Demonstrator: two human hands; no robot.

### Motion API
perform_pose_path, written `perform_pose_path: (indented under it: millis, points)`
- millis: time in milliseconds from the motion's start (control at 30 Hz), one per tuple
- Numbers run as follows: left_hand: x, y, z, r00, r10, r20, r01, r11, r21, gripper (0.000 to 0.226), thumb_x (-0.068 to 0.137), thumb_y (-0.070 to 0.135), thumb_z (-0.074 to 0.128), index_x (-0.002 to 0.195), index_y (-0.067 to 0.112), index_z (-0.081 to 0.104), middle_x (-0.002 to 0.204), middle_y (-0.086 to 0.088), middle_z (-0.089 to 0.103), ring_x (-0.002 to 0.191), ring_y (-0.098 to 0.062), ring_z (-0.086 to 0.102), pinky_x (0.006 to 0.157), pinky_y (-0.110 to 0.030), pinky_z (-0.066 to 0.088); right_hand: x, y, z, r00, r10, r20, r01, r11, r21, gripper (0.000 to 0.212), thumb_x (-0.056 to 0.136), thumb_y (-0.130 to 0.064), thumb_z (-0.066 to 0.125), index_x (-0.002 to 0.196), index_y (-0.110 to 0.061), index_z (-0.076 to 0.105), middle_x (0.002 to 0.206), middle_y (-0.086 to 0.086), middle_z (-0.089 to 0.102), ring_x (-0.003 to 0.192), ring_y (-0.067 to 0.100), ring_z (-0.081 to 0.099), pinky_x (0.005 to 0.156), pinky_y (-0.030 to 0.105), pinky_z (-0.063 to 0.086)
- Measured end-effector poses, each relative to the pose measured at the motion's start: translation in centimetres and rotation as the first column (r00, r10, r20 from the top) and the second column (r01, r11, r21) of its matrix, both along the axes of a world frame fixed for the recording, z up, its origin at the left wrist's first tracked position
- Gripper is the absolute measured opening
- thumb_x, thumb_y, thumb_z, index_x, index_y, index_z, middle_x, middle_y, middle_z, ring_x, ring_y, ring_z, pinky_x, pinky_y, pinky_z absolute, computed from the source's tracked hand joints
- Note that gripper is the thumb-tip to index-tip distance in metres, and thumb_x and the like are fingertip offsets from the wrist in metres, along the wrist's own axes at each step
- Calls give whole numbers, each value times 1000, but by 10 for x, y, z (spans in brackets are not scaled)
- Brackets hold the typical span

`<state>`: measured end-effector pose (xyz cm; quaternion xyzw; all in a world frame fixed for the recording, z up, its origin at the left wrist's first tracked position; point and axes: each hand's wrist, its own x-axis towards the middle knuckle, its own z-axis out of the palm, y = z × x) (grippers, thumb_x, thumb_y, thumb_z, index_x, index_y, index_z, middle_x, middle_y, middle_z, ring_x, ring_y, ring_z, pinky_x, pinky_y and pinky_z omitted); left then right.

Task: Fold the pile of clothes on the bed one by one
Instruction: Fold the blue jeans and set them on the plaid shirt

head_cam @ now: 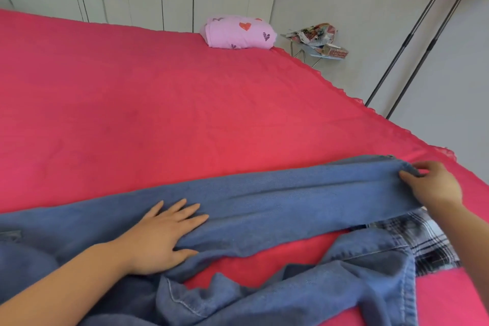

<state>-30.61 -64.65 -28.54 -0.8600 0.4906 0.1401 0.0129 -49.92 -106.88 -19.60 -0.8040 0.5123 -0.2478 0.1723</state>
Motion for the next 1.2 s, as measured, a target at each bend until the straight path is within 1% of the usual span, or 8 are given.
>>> perform_pose_path:
  millis: [233,367,467,600,767,867,1000,1200]
  points:
    - [-4,37,38,967,142,-211,-199,939,-279,125,34,102,6,138,39,36,144,20,35,134,3,29,111,-17,16,-16,64,-1,949,281,-144,-301,941,-154,41,79,-12,70,118,-3,60,112,26,60,110,39,50,93,45,40]
    - [-26,73,55,939,107,-326,-233,898,-374,100,34,103,18,119,57,46,124,31,46,116,16,39,92,5,19,-39,142,-7,783,610,-120,-620,755,-211,21,76,-17,76,95,-14,68,91,4,66,88,15,56,85,20,38]
    - [-47,100,58,917,91,-388,-240,903,-357,74,31,95,46,103,77,37,114,35,50,111,19,41,90,2,26,-68,174,-16,716,691,-99,-694,690,-208,19,76,-50,55,80,-31,58,70,-15,54,71,3,46,72,9,35]
    - [-68,127,48,983,88,-162,-129,955,-268,99,44,75,54,136,46,30,122,27,45,112,8,40,95,-5,22,-107,174,-46,703,596,-387,-695,692,-197,67,71,-79,36,93,-21,64,76,-9,64,67,12,62,59,28,50]
    - [-75,128,37,990,133,53,-96,889,-447,67,67,64,42,125,35,56,101,12,67,94,-12,64,84,-26,44,-106,172,-64,548,480,-685,-712,697,-82,93,45,-45,85,128,-19,52,122,5,61,98,28,66,72,40,56]
    - [-73,118,44,962,269,-34,-249,825,-508,48,79,53,46,114,26,65,106,8,68,101,-13,62,87,-27,44,-96,168,-47,575,547,-608,-705,709,-30,68,80,-6,60,140,-28,39,139,-4,42,118,22,54,87,36,51]
    - [-62,108,59,934,353,-47,-310,744,-592,22,87,31,56,84,13,69,86,2,70,87,-19,63,75,-29,42,-93,148,-10,764,469,-442,-573,809,-131,60,71,4,63,127,-16,54,114,11,59,100,33,61,77,40,49]
    - [-39,92,93,880,467,-92,-374,559,-740,8,86,9,62,85,8,70,82,-2,67,78,-16,55,69,-25,30,-73,110,66,880,364,-304,-450,844,-292,15,80,-5,64,94,-10,68,89,16,67,82,34,61,66,35,40]
